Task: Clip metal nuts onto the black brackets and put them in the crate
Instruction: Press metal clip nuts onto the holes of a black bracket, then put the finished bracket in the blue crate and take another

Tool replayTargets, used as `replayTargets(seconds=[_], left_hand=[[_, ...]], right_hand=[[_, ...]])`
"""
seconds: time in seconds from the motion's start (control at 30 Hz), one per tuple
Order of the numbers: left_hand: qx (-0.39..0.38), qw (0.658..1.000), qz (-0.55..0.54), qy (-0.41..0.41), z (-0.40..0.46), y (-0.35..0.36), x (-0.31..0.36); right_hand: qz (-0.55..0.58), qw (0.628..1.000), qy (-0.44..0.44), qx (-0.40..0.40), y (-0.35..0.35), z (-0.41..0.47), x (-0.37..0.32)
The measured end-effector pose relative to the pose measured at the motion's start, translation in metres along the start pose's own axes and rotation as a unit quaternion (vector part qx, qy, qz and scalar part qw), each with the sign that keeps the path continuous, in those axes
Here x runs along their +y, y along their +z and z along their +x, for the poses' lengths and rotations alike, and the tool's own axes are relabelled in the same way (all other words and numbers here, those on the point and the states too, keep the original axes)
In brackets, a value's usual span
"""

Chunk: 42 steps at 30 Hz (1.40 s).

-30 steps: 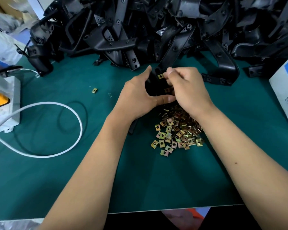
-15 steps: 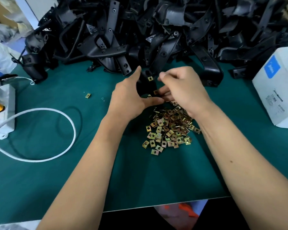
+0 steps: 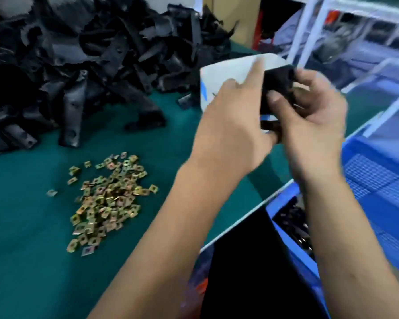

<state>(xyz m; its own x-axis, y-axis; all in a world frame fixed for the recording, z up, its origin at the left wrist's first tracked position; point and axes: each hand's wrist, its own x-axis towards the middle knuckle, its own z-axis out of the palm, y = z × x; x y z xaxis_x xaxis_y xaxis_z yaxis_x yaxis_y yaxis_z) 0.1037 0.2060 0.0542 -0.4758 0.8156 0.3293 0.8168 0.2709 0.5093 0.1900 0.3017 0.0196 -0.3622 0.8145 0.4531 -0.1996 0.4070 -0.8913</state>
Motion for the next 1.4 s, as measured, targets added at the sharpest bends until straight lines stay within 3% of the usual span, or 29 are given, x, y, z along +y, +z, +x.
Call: replayTargets(seconds=[0.07,0.17,0.27,0.4,0.47,0.53,0.6,0.73,0.87,0.93,1.03,1.1,1.17,1.23,1.4], left_hand=[[-0.024,0.997,-0.023,0.072,0.009,0.041,0.046],[-0.066,0.989,-0.068,0.117,0.01,0.109,0.096],[-0.161,0.979,-0.1,0.076,0.004,0.185,0.119],[-0.275,0.958,-0.079,0.005,-0.027,0.268,0.106],[-0.315,0.948,-0.037,-0.015,-0.045,0.295,0.093],[-0.367,0.93,0.012,-0.028,-0.059,0.311,0.081],[-0.4,0.915,0.046,-0.019,-0.067,0.319,0.072],[-0.379,0.925,0.025,-0.002,-0.065,0.321,0.072],[-0.294,0.954,-0.053,0.016,-0.041,0.299,0.094],[-0.233,0.966,-0.111,0.024,-0.023,0.277,0.11],[-0.128,0.972,-0.189,0.055,0.004,0.232,0.13],[-0.039,0.966,-0.247,0.068,0.016,0.193,0.133],[0.071,0.95,-0.295,0.078,0.022,0.152,0.124],[0.168,0.933,-0.31,0.074,0.024,0.11,0.101],[0.27,0.918,-0.289,-0.036,0.011,0.026,0.003]], right_hand=[[0.022,0.991,0.012,0.134,-0.068,0.001,0.009],[0.022,0.944,0.085,0.317,-0.152,-0.006,0.046],[0.047,0.871,0.237,0.428,-0.21,-0.031,0.106],[0.101,0.751,0.399,0.516,-0.25,-0.086,0.182],[0.089,0.715,0.452,0.527,-0.261,-0.109,0.204],[0.068,0.72,0.518,0.456,-0.265,-0.125,0.22],[0.062,0.701,0.572,0.422,-0.264,-0.136,0.234],[0.056,0.674,0.601,0.425,-0.256,-0.14,0.241],[0.044,0.739,0.526,0.418,-0.238,-0.111,0.211],[-0.076,0.778,0.466,0.413,-0.23,-0.083,0.187],[-0.19,0.851,0.328,0.362,-0.211,-0.036,0.136],[-0.217,0.899,0.19,0.33,-0.188,-0.007,0.093],[-0.228,0.935,0.043,0.268,-0.156,0.016,0.051],[-0.219,0.956,-0.034,0.191,-0.111,0.029,0.021],[-0.191,0.98,-0.042,-0.026,0.026,0.032,-0.008]])
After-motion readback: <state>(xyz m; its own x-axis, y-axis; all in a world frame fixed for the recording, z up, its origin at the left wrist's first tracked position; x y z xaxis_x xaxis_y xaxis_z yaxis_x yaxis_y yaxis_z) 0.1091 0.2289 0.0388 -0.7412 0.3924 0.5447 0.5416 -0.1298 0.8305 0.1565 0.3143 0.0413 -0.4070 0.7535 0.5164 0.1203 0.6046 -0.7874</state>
